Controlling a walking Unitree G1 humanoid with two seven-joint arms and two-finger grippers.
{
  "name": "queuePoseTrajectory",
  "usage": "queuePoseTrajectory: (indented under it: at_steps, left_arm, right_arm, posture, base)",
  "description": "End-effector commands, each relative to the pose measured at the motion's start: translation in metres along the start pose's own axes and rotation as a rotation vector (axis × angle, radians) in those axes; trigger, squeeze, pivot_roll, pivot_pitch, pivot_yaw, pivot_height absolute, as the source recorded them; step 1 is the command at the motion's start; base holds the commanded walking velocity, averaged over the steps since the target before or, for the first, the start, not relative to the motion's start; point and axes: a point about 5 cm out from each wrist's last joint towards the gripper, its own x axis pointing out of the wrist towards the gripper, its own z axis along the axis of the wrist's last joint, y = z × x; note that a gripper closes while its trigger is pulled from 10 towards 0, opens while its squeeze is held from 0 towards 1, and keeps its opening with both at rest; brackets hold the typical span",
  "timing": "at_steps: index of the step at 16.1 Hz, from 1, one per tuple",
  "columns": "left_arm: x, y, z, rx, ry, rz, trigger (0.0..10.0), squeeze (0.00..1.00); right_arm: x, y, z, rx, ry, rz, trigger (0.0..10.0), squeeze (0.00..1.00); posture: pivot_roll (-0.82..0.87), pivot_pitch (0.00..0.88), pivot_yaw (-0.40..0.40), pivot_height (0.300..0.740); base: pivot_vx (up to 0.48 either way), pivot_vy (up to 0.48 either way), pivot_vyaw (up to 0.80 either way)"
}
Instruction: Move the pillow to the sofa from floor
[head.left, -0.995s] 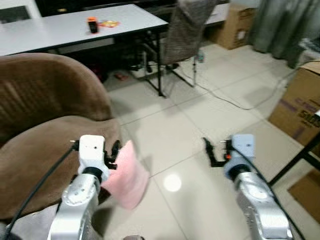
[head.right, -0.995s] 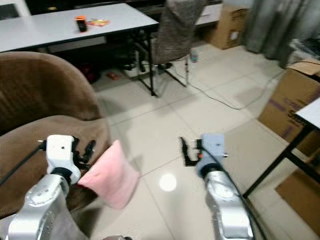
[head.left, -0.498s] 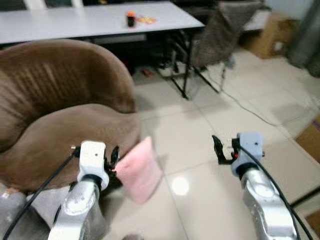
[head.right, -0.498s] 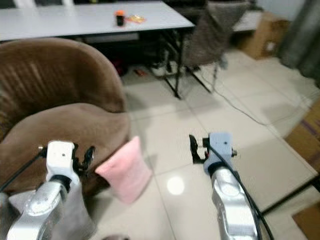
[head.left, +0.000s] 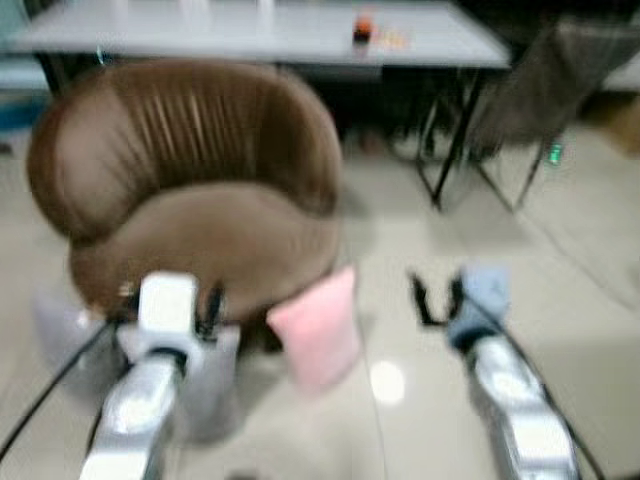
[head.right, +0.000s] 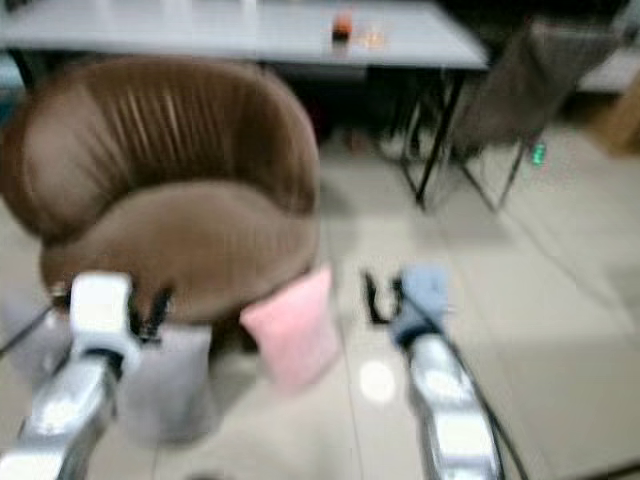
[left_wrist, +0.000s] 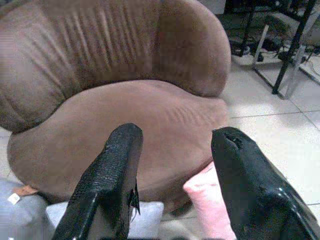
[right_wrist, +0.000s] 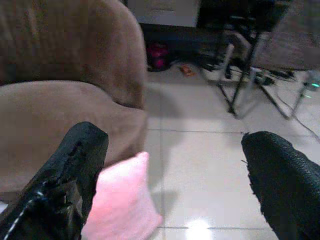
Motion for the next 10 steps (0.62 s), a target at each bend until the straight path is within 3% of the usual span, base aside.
queuePoseTrajectory:
  at_steps: [1,5,10]
  left_arm:
    - [-0.0001,-0.007,0.0028,-0.014,-0.012,-0.036,10.0,0.0]
    - [-0.001,-0.0096,0.0024,-0.018,-0.009,-0.049,10.0,0.0]
    - [-0.0016,-0.0091,0.0015,-0.024,-0.007,-0.04,10.0,0.0]
  right_arm:
    - [-0.002,-0.0103,0.0014,-0.012,-0.004,-0.03,10.0,1.0]
    - [-0.0016,-0.009,0.001,-0.028,0.006,-0.007,10.0,1.0]
    - [-0.0001,-0.0063,0.0021,-0.056,0.0,0.019,10.0,1.0]
  posture:
    - [-0.04,0.0,-0.038,0.74]
    - [-0.03,0.0,-0.044,0.74]
    - [-0.03,0.0,-0.053,0.74]
  base:
    - [0.27,0.0,0.0]
    - [0.292,0.0,0.0]
    - [0.342,0.0,0.57]
